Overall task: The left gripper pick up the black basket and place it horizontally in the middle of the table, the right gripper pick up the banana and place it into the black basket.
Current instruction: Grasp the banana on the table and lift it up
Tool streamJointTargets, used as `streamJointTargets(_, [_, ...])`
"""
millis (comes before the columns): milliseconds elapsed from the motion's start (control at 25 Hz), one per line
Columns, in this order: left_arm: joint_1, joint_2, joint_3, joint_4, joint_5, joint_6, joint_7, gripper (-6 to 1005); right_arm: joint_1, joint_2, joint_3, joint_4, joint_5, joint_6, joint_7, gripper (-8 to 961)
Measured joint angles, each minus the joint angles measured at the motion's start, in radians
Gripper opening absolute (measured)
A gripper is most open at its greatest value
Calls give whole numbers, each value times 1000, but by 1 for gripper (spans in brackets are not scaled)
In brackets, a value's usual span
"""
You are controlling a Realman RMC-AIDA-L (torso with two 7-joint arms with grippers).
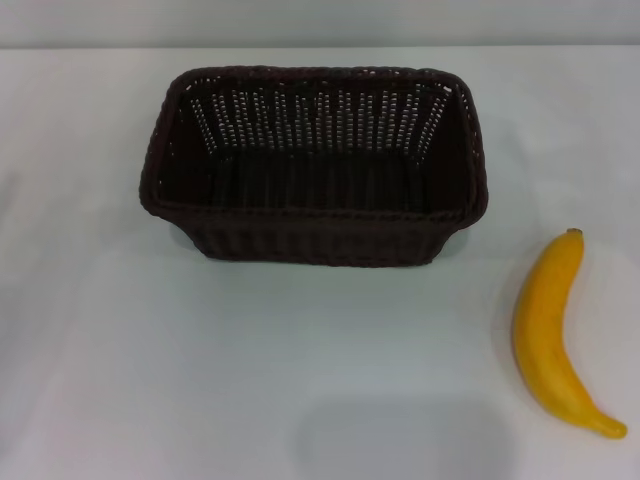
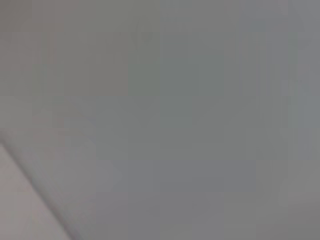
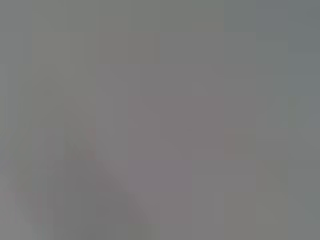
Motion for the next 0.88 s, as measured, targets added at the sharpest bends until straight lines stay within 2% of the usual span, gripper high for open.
streamJointTargets(40, [0, -2, -26, -31, -30, -2, 56, 610, -2, -22, 1, 85, -136, 17, 121, 855])
streamJointTargets(120, [-1, -4, -68, -109, -103, 0, 189, 614, -9, -31, 17, 244, -382, 41, 337, 854])
streamJointTargets(200, [-4, -4, -75, -160, -159, 13, 311, 617, -25, -2, 46, 426, -607, 53, 522, 854])
streamJointTargets(240, [-6, -4, -75, -170, -179, 19, 354, 619, -41, 36, 70, 566, -774, 67, 639, 854])
streamJointTargets(320, [-10, -4, -76, -177, -197, 31, 414, 622, -54, 101, 109, 746, -988, 106, 767, 853])
streamJointTargets(400, [-16, -4, -76, -179, -207, 46, 452, 626, -58, 191, 153, 959, -1240, 199, 898, 853])
streamJointTargets(440, [-18, -4, -76, -179, -212, 53, 467, 627, -56, 219, 157, 1036, -1326, 243, 946, 852])
streamJointTargets(480, [-25, -4, -76, -182, -223, 70, 504, 629, -56, 237, 150, 1102, -1399, 285, 993, 852])
streamJointTargets(560, [-29, -5, -77, -184, -232, 79, 530, 633, -56, 245, 71, 1215, -1514, 360, 1117, 850])
streamJointTargets(760, [-43, -6, -77, -206, -313, 122, 688, 641, -30, 248, -143, 1342, -1634, 462, 1397, 846])
streamJointTargets(880, [-57, -7, -78, -224, -352, 130, 747, 735, 0, 249, -238, 1356, -1651, 505, 1543, 844])
